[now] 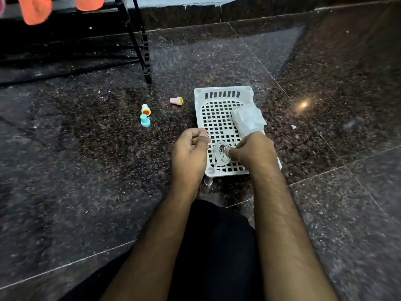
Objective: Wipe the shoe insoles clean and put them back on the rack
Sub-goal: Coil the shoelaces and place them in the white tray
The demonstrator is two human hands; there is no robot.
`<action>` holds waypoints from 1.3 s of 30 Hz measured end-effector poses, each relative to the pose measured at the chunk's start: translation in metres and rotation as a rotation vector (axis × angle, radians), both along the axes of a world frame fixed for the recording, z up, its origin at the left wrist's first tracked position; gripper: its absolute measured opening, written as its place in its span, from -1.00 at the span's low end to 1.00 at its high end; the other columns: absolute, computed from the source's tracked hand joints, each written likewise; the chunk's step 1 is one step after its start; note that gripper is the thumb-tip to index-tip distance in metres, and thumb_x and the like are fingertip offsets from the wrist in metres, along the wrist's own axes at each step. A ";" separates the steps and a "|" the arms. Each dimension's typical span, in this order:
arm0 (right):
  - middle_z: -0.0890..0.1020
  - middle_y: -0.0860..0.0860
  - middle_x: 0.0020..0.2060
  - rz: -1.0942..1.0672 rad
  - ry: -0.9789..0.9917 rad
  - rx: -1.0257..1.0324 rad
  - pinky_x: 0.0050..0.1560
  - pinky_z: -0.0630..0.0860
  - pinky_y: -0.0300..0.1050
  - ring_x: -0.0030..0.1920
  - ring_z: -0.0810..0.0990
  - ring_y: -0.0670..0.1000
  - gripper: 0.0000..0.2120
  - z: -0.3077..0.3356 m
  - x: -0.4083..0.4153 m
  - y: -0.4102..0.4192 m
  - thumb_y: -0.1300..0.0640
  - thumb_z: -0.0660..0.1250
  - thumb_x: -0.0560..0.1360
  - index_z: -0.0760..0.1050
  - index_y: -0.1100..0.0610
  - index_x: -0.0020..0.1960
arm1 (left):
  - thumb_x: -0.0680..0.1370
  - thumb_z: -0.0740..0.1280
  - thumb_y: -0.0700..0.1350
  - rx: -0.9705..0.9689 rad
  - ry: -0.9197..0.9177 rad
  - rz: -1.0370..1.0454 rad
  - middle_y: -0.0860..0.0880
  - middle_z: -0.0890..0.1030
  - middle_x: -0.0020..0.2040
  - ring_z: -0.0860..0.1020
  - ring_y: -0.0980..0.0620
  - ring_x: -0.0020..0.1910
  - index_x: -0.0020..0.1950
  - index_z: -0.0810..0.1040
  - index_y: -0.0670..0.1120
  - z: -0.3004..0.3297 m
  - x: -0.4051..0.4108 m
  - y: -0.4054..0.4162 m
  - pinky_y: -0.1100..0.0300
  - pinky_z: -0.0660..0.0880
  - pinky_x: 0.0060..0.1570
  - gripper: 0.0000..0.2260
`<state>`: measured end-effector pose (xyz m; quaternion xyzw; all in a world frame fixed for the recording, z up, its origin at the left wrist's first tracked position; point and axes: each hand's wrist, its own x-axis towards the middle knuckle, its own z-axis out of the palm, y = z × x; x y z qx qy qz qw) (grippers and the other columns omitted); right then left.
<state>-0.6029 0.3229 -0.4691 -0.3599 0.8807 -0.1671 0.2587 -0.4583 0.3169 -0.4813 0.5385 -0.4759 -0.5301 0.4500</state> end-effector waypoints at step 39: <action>0.40 0.15 0.25 0.400 0.233 -0.402 0.02 0.53 0.09 0.12 0.57 0.21 -0.64 0.051 0.190 0.046 0.02 0.24 0.61 0.37 0.13 0.36 | 0.58 0.34 -0.24 -0.159 -0.130 0.325 -0.01 0.66 -0.07 0.66 -0.04 -0.07 0.09 0.60 -0.08 0.026 0.148 0.055 0.10 0.60 0.00 -0.87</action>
